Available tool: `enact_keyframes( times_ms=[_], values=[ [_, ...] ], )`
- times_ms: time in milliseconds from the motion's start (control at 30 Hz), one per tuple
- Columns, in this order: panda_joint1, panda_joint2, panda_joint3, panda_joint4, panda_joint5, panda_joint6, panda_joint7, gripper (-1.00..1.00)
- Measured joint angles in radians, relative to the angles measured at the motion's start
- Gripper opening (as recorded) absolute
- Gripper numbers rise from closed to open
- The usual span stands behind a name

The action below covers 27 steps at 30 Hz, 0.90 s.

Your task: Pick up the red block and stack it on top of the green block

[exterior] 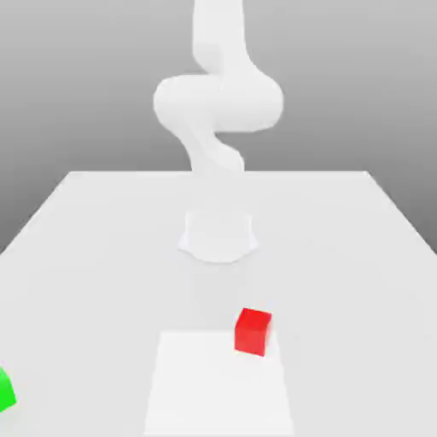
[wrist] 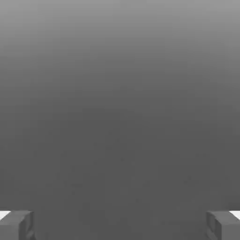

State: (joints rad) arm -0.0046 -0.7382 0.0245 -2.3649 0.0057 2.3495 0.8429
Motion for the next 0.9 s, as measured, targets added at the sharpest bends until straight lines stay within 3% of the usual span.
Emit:
enact_keyframes(
  times_ms=[533,633,767,800,900],
  values=[
    [-0.016,0.525,0.168,-0.506,0.057,0.405,0.341,0.0],
    [-0.03,0.709,0.179,-0.544,0.0,0.545,0.43,0.0],
    [0.029,0.869,0.089,-0.531,-0.129,0.677,0.529,0.0],
    [0.061,0.904,0.053,-0.526,-0.147,0.707,0.542,-1.0],
    [0.061,0.904,0.054,-0.526,-0.148,0.708,0.543,-1.0]
  ],
)
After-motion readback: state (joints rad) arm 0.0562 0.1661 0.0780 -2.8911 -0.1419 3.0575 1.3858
